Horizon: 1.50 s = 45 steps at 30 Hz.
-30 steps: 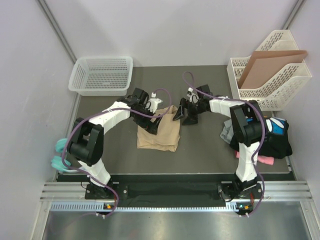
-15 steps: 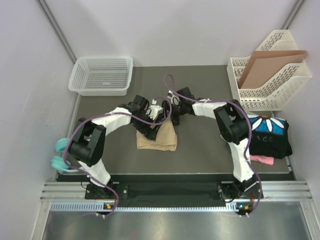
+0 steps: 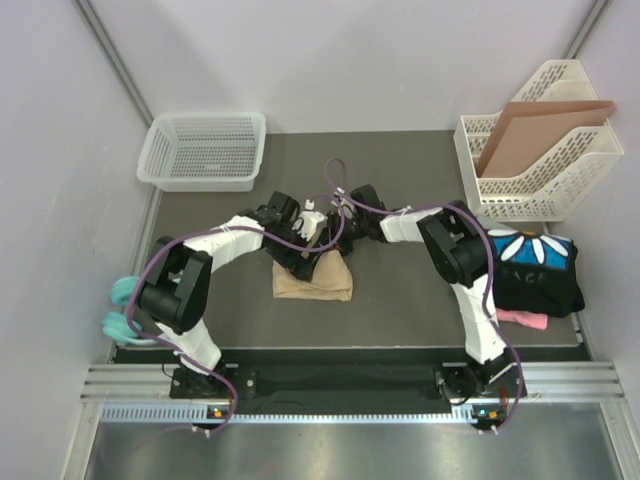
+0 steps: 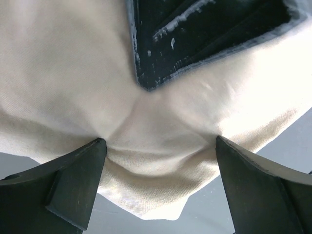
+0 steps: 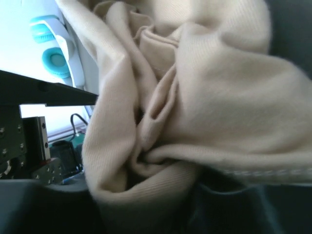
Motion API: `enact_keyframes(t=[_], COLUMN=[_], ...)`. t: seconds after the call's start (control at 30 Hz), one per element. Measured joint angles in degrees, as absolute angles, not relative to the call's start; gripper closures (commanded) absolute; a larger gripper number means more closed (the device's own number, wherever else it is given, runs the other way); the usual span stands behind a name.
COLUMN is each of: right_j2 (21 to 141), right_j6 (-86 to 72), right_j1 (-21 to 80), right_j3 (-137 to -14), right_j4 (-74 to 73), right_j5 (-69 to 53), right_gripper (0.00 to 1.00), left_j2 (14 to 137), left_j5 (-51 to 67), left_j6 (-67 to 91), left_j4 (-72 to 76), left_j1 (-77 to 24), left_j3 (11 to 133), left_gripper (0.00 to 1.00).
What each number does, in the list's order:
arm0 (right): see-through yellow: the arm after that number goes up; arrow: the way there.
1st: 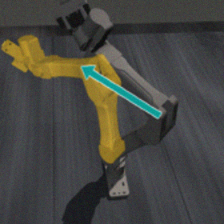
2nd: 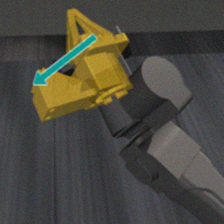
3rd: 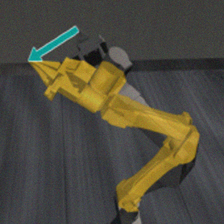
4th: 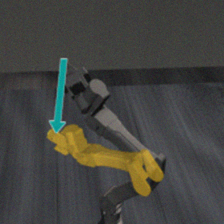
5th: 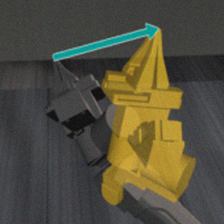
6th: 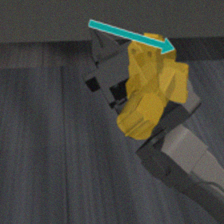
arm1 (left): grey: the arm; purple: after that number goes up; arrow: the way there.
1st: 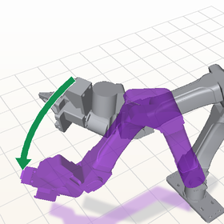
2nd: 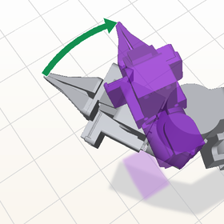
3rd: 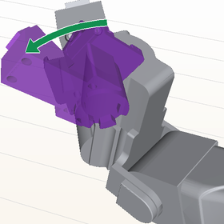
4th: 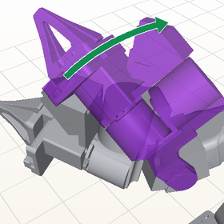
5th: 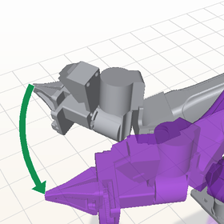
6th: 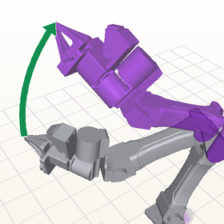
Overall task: Fold and stack the t-shirts
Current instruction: Put the neatly folded tshirt into the corner of the board with the right arm
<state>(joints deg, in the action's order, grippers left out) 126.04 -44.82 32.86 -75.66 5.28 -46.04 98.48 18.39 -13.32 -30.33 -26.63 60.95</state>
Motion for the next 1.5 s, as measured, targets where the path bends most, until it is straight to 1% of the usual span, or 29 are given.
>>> enact_keyframes(t=[0.03, 0.07, 0.3, 0.43, 0.53, 0.63, 0.7, 0.87, 1.0, 1.07, 1.27, 1.5], right_j2=[126.3, 126.6, 125.2, 119.0, 110.4, 100.6, 92.0, 75.6, 68.8, 67.3, 62.5, 55.7], right_j6=[-45.1, -45.3, -46.2, -44.5, -42.1, -40.4, -39.0, -35.8, -33.7, -33.3, -33.8, -35.0], right_j1=[32.9, 32.9, 32.1, 29.8, 25.2, 20.3, 16.0, 3.6, -9.0, -12.8, -20.9, -26.6], right_j3=[-75.5, -75.4, -72.9, -68.5, -65.8, -64.2, -63.3, -62.1, -60.7, -60.3, -57.5, -57.1], right_j4=[5.4, 5.5, 6.3, 0.3, -6.9, -11.2, -13.7, -20.0, -26.3, -28.8, -36.8, -43.0], right_j5=[-45.8, -45.8, -44.6, -42.7, -41.4, -40.4, -40.0, -41.0, -41.5, -40.2, -34.5, -23.7], right_gripper=[0.95, 1.00, 1.00, 1.00, 1.00, 1.00, 1.00, 1.00, 1.00, 1.00, 1.00, 1.00], left_j2=[98.4, 98.3, 95.6, 87.4, 78.7, 73.5, 71.0, 70.4, 71.0, 71.1, 71.1, 71.1], left_j5=[18.3, 18.1, 15.5, 9.7, 5.8, 4.6, 4.4, 3.7, 3.6, 3.6, 3.6, 3.6], left_j6=[-13.3, -13.3, -13.5, -13.9, -14.9, -15.2, -15.3, -15.2, -15.2, -15.2, -15.8, -16.6], left_j4=[-30.4, -30.4, -33.3, -37.7, -38.7, -39.1, -39.3, -41.3, -43.7, -44.2, -44.3, -44.9], left_j1=[-26.7, -26.7, -26.7, -26.0, -24.6, -21.7, -19.0, -14.9, -14.3, -14.2, -13.9, -13.6], left_j3=[60.9, 60.9, 61.0, 62.7, 66.2, 68.6, 68.9, 65.4, 63.3, 63.3, 63.3, 63.3], left_gripper=[0.01, 0.01, 0.01, 0.01, 0.01, 0.01, 0.01, 0.01, 0.01, 0.01, 0.01, 0.01])
